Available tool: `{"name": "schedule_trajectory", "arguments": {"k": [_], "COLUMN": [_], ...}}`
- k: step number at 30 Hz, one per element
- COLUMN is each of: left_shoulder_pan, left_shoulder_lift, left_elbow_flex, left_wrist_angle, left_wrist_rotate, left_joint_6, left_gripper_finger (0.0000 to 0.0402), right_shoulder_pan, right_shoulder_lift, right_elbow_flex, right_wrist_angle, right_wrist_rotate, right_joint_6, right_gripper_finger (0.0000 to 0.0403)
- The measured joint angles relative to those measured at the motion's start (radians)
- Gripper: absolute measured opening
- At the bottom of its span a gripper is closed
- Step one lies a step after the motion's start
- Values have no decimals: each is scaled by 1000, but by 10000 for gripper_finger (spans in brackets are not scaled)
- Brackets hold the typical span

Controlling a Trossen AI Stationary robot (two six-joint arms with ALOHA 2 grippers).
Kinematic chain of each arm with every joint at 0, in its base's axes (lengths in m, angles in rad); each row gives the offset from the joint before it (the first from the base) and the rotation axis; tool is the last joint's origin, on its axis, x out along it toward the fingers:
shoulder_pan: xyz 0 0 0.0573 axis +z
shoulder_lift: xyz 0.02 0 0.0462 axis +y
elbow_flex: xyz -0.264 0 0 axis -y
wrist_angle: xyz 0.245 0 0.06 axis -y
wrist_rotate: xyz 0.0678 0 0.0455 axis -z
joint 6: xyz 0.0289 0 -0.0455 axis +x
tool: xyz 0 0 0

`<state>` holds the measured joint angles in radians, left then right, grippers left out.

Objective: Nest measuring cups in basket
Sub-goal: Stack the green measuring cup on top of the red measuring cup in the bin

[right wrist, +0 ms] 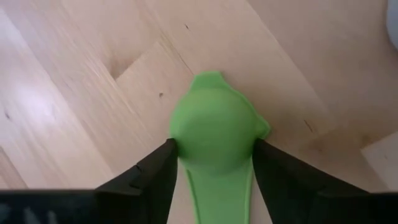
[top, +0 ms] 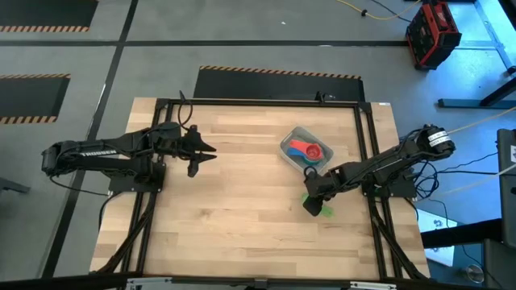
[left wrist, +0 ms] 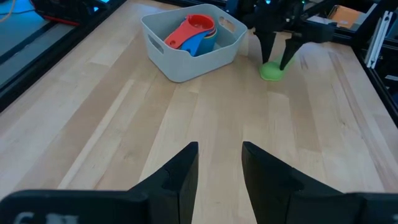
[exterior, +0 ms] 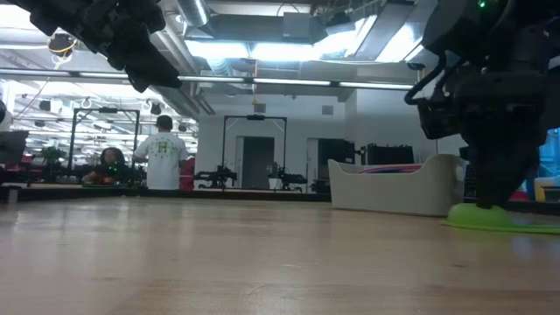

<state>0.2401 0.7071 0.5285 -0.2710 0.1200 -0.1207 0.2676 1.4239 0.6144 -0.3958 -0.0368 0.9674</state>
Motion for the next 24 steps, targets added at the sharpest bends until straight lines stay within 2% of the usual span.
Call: {"name": "schedule_trajectory", "arguments": {"k": [24], "left_shoulder_pan": [0], "left_shoulder_lift": [0], "left_elbow_flex": [0], "left_wrist_angle": [0], "left_wrist_rotate": [0], "left_joint_6": [0], "left_gripper_finger": [117], "right_shoulder_pan": [0], "right_shoulder_lift": [2], "right_elbow_flex": [-3], "right_wrist_angle": [57], "right_wrist_rotate": [11], "right_joint_6": [-56], "right_gripper_finger": [204]}}
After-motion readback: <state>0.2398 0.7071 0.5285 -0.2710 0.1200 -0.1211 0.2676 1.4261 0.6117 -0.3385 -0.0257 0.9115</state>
